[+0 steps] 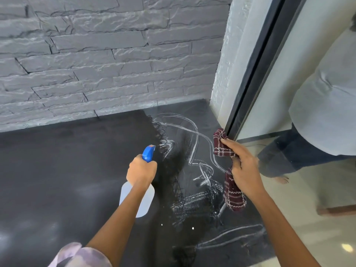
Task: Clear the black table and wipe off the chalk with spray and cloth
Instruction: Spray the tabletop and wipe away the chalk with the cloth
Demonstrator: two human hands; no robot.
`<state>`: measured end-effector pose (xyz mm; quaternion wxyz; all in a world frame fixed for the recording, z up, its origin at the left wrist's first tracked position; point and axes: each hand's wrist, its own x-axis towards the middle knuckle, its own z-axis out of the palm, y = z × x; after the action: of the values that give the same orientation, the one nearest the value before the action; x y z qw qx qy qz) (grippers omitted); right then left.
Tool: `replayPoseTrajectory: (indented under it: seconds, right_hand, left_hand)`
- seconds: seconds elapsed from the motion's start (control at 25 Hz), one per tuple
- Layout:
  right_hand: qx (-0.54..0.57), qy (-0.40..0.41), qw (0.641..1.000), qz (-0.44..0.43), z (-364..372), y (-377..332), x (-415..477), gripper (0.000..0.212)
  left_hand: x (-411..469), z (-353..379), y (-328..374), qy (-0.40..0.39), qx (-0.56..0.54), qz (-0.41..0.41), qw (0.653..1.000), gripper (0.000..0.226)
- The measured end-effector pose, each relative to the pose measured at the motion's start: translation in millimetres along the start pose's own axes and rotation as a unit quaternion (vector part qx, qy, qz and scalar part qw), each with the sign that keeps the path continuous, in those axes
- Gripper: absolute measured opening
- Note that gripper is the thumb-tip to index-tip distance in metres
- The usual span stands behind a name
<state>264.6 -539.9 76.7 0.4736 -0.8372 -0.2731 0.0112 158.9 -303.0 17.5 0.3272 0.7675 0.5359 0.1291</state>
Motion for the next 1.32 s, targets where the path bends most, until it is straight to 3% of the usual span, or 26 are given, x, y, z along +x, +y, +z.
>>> replayPoseTrajectory:
  seconds: [0.28,0.52,0.68,0.84,0.92,1.04,1.24,1.32]
  right_hand:
    - [0.029,-0.04,0.999,-0.001,33,-5,45,0.055]
    - [0.016,-0.074,0.997,0.005,67,-1,79,0.054]
    - [-0.04,-0.092,0.995,0.027,108,5,107,0.052]
    - [-0.073,-0.063,0.99,0.102,164,17,162,0.057]
    - [-0.098,-0.062,0.982,0.15,193,28,196,0.051]
    - [-0.186,-0.136,0.955,0.186,243,49,228,0.046]
    - [-0.338,-0.141,0.929,0.053,297,74,279,0.051]
    - [-0.364,-0.19,0.911,-0.018,308,72,297,0.051]
  left_hand:
    - [65,-6,46,0.029,-0.013,-0.023,0.999,0.016]
    - [107,-4,41,0.052,-0.066,-0.047,0.995,0.012]
    - [130,-8,26,0.108,-0.183,-0.02,0.977,0.01]
    - [156,-11,16,0.154,-0.266,0.053,0.95,0.034]
    - [166,-9,14,0.169,-0.286,0.094,0.938,0.035]
    - [185,-4,6,0.184,-0.32,0.107,0.923,0.029]
    - [198,10,-10,0.201,-0.359,0.114,0.904,0.032]
    - [199,12,-10,0.205,-0.359,0.129,0.901,0.032]
